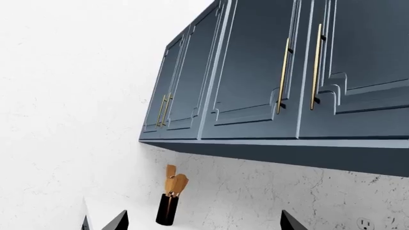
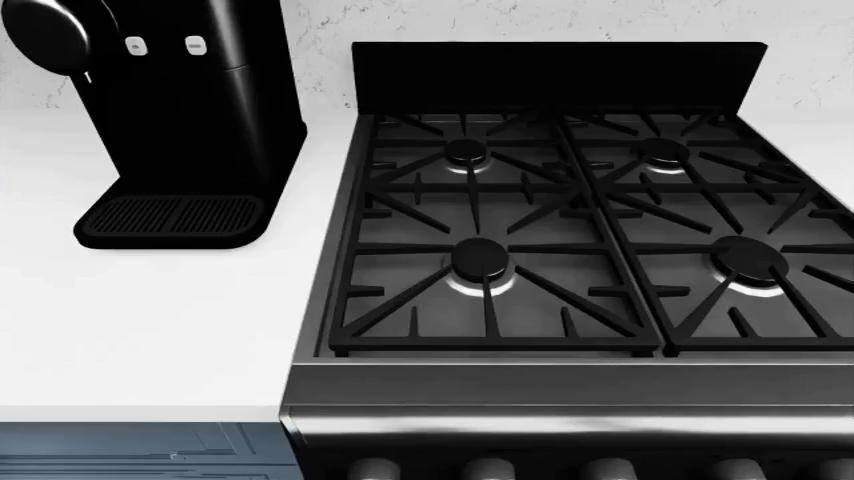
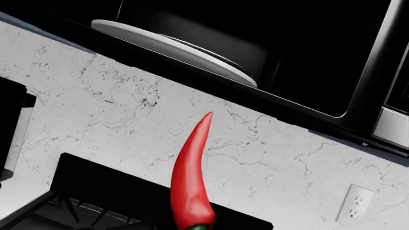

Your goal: Pick the chili pepper from the counter and place it in the microwave.

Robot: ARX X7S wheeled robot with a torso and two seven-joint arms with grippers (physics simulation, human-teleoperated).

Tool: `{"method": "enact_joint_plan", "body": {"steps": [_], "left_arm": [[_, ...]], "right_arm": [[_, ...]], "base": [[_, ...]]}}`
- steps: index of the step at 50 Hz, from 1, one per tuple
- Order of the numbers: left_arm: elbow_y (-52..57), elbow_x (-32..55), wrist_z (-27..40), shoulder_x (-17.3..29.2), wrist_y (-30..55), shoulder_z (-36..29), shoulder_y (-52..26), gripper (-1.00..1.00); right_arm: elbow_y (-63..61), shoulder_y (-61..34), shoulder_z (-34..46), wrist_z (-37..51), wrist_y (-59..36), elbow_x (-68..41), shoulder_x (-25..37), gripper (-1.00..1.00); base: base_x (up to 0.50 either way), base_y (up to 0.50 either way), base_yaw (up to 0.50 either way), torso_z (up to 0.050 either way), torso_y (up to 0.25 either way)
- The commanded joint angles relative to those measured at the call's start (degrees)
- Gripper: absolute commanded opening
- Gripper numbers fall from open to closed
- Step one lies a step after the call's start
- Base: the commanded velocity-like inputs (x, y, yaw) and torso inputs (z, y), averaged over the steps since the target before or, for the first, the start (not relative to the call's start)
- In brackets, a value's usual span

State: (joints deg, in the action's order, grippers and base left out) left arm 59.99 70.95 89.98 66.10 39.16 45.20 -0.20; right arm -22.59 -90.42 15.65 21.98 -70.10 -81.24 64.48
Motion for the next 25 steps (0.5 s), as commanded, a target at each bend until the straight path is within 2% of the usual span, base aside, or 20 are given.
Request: {"method": "enact_joint_plan", "body": {"steps": [1,25], "left_arm": [[0.0,1.5,0.0,1.1,0.8,2.1,-0.1,1.00],[0.0,2.1,0.0,1.9,-1.2,5.0,3.3,1.00]], "right_arm": [[0.8,-4.9,1.5,0.2,-2.6,0.3,-1.7,-1.00],[10.5,-26.3,10.0,-2.0,-10.7,6.0,-12.4,-1.00]], "base": [[0.00,0.00,0.00,0.000,0.000],[0.00,0.00,0.00,0.000,0.000]]}}
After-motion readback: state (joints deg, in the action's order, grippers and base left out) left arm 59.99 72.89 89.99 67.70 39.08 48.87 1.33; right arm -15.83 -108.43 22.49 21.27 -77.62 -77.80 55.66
